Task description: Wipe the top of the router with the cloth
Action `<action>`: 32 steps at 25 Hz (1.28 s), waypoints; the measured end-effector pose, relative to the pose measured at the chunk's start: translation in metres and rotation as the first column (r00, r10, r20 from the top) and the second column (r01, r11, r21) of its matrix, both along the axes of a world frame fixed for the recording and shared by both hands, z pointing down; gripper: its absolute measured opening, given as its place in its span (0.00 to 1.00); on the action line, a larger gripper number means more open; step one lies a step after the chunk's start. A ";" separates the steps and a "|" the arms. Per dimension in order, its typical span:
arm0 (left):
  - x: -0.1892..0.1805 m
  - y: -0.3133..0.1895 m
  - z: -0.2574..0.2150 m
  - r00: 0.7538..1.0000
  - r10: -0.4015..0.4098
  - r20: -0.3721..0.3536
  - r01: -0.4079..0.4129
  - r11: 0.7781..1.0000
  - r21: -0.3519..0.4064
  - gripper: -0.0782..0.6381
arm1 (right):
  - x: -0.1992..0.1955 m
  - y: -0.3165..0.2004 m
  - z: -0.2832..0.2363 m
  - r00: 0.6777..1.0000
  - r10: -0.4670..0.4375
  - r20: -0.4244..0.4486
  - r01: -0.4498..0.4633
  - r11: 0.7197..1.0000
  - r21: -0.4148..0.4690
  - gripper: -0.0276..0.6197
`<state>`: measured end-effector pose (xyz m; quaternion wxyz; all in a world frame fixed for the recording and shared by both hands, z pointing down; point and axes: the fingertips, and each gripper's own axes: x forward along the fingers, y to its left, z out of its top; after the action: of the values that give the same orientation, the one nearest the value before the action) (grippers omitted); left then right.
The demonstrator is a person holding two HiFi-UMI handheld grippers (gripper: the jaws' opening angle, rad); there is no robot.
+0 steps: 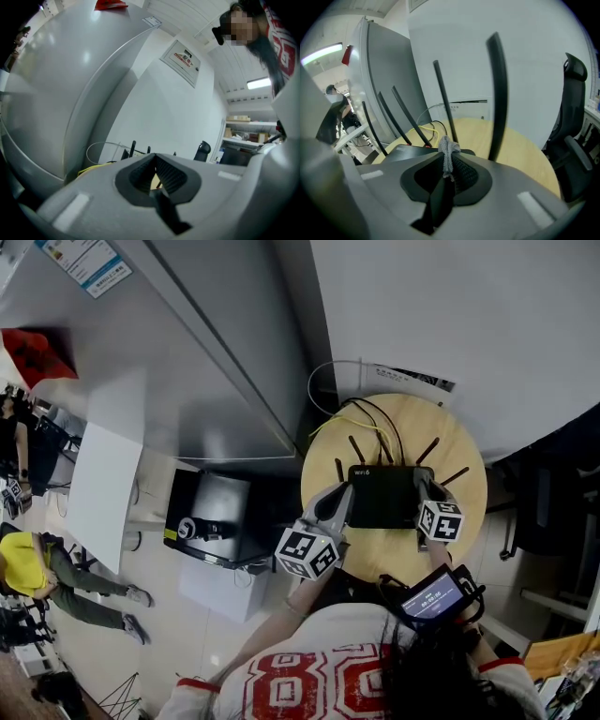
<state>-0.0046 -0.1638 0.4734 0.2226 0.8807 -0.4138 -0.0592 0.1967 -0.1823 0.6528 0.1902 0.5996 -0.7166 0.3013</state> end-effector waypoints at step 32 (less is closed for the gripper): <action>-0.018 0.013 -0.001 1.000 -0.014 0.007 0.014 1.000 -0.004 0.10 | -0.080 0.019 0.007 0.989 -0.123 0.076 0.125 0.992 -0.021 0.11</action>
<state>-0.0228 -0.1507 0.4729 0.2227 0.8775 -0.4209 -0.0566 0.1168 -0.1631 0.6602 0.1896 0.5396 -0.7552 0.3202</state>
